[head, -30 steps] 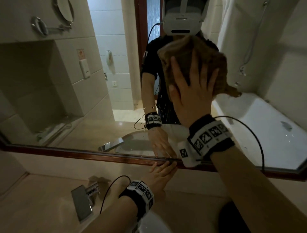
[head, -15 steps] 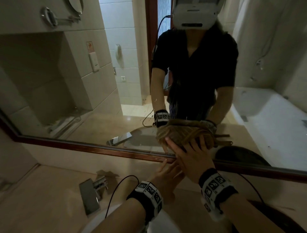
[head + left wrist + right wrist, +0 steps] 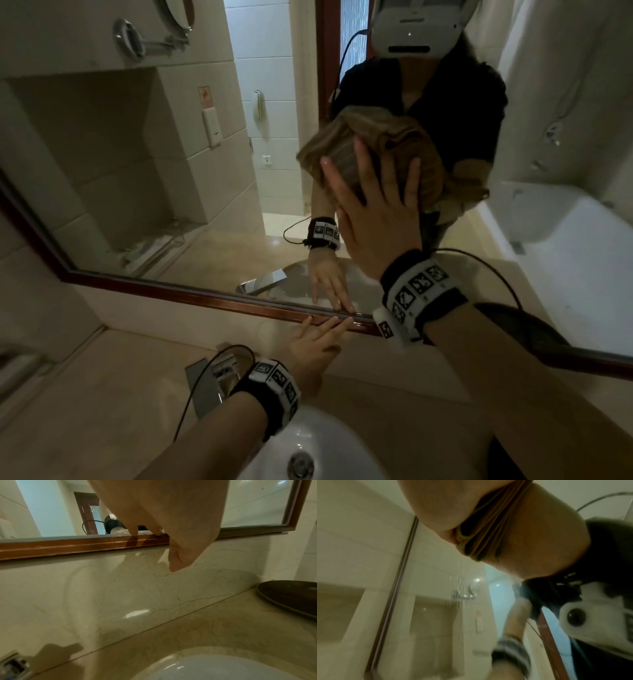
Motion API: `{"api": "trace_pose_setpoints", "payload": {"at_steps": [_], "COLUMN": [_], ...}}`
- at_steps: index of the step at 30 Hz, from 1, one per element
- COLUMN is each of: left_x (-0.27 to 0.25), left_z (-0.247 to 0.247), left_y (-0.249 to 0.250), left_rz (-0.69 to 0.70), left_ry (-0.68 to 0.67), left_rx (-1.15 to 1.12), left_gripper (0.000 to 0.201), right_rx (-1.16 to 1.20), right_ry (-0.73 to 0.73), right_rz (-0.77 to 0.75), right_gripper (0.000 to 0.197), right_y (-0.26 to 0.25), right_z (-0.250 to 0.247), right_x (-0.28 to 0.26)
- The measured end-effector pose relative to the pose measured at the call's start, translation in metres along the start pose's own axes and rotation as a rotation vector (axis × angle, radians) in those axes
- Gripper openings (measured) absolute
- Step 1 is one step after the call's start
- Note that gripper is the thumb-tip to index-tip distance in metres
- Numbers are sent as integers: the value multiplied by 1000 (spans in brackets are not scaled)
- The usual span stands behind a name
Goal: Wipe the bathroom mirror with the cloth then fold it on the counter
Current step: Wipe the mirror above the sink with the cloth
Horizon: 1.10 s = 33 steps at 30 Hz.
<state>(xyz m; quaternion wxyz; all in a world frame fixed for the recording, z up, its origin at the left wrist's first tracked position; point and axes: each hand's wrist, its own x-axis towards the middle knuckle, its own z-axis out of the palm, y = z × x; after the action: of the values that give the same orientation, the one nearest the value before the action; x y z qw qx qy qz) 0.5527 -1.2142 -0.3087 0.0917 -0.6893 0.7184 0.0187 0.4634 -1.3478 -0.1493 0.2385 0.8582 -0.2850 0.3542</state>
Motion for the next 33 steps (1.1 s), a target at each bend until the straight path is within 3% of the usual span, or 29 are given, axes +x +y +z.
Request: {"api": "trace_pose_setpoints", "payload": {"at_steps": [5, 8, 13, 16, 20, 23, 26, 29, 33], "left_x": [-4, -5, -15, -20, -23, -25, -29, -29, -26], "left_z": [15, 19, 30, 29, 24, 28, 34, 38, 45], "left_y": [-5, -13, -38, -48, -58, -61, -63, -64, -67], "left_rz": [16, 63, 159, 150, 167, 151, 151, 147, 120], "left_ry": [17, -10, 71, 57, 66, 78, 70, 47, 9], "left_rx": [84, 164, 157, 176, 114, 83, 75, 106, 167], "left_gripper": [54, 51, 57, 59, 53, 50, 45, 46, 64], "right_rx": [14, -15, -15, -20, -29, -44, -52, -8, -35], "right_ry": [-361, -549, -511, -381, -139, -67, -124, -312, -521], "right_rz": [-264, -286, -284, -260, -115, -59, -120, -292, -485], "right_gripper": [76, 73, 59, 68, 71, 89, 97, 83, 68], "right_y": [-37, -41, -41, -41, -58, -76, -93, -105, -103], "right_z": [70, 92, 87, 65, 31, 30, 51, 84, 108], "right_x": [-108, -146, -141, -98, -9, 21, 4, -47, -106]}}
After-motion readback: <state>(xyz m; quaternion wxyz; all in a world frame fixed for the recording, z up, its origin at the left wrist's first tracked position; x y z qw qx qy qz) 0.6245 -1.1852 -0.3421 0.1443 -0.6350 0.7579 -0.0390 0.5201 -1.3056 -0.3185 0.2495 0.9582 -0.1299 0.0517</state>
